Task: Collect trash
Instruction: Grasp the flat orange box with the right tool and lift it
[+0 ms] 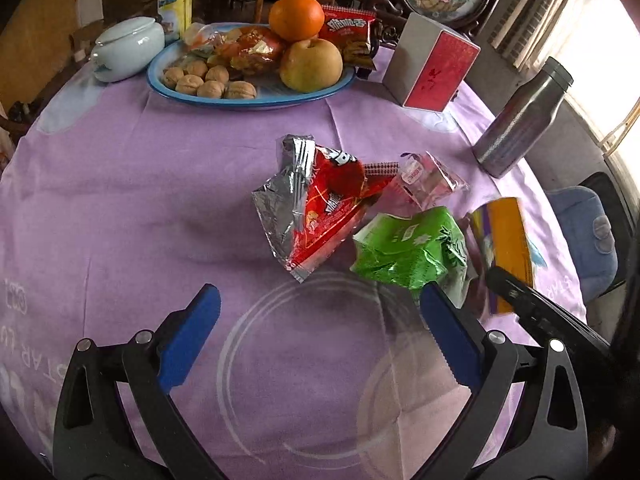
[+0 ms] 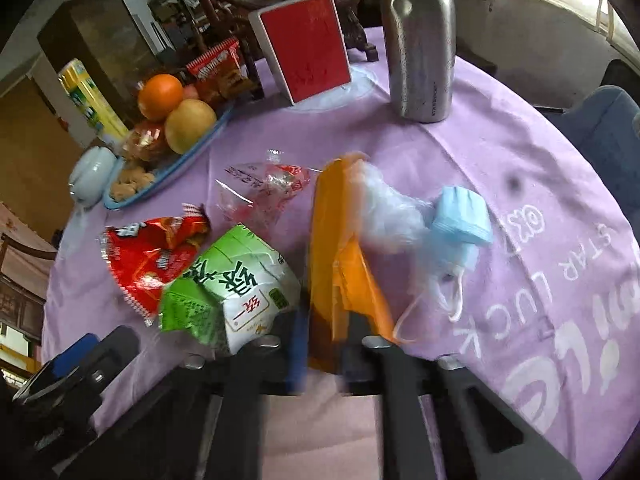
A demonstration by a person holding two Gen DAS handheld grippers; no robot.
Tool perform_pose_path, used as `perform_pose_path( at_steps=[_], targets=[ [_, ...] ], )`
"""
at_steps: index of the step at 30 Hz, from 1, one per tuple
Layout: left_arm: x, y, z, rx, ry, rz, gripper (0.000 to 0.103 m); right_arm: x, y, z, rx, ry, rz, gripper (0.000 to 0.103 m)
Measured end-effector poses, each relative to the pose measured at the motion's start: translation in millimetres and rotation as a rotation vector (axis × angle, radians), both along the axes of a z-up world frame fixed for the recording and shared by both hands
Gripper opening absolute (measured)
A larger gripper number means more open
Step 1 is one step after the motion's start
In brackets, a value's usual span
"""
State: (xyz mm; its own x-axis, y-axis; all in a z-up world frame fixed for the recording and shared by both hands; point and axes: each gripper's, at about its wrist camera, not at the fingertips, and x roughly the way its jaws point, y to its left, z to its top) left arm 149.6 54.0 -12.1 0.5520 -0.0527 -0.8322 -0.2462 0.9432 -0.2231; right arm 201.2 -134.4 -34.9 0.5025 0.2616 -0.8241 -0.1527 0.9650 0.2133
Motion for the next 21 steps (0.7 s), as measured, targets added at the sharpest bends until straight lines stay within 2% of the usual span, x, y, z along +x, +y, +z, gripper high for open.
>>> perform_pose_path(
  at_steps=[5,9,13,21],
  targets=[
    [-2.3,-8.0,3.7,0.011,-0.009,-0.027,0.096,-43.6,-22.7,27.4,0.104,-0.063,0.02,0.01],
    [-2.2,-15.7,3.4,0.01,-0.005,-0.05,0.096,-86.7,-42.5,38.1,0.155,-0.083,0.059,0.01],
    [-3.7,-21.8,2.2,0.005,-0.001,-0.07,0.096,-123.1,-63.0,31.0,0.177,-0.07,0.063,0.01],
    [-10.1,-36.8,-2.3,0.024,0.012,-0.111,0.096,-158.7,-96.0,14.0,0.164,-0.061,-0.008,0.01]
  ],
)
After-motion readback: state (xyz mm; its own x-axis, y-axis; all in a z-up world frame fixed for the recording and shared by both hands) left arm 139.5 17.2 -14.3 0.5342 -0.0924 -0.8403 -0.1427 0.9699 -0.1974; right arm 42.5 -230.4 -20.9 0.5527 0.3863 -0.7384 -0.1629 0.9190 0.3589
